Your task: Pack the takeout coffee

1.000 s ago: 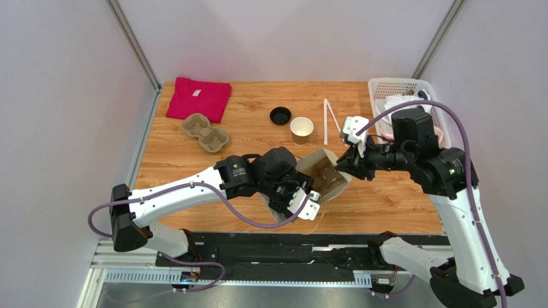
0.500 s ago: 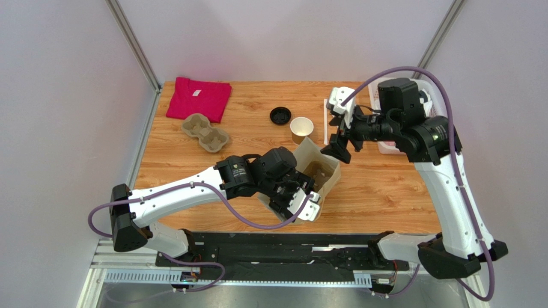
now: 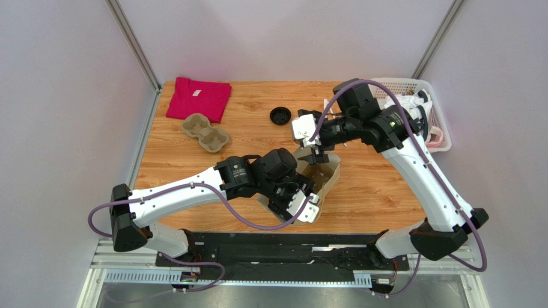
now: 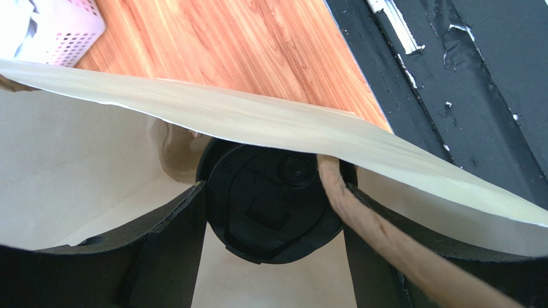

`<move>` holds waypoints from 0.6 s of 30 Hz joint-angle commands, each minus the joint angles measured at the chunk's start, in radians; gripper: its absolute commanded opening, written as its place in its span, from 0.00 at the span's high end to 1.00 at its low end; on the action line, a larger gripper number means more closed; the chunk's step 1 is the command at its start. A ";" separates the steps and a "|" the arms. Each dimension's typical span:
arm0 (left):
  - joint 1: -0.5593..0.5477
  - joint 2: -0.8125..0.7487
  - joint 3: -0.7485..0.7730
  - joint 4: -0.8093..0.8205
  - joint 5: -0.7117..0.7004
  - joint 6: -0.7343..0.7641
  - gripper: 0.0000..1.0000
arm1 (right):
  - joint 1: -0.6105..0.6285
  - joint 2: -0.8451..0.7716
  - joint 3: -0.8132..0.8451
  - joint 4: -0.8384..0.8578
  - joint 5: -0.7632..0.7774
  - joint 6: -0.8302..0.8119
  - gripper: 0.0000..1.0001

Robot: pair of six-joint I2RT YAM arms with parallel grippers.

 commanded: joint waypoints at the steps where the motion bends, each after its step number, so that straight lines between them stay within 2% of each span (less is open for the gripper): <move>1: -0.006 -0.041 0.015 -0.010 0.028 0.013 0.83 | 0.026 0.055 0.037 0.004 -0.055 -0.151 0.24; 5: -0.006 -0.044 0.014 -0.010 0.020 0.009 0.83 | 0.033 0.101 0.060 -0.054 -0.080 -0.238 0.32; 12: 0.002 -0.056 0.011 -0.019 -0.008 -0.003 0.83 | 0.037 0.080 -0.015 -0.111 -0.098 -0.330 0.44; 18: 0.005 -0.059 0.009 -0.029 -0.012 0.004 0.83 | 0.041 0.089 -0.034 -0.178 -0.097 -0.352 0.56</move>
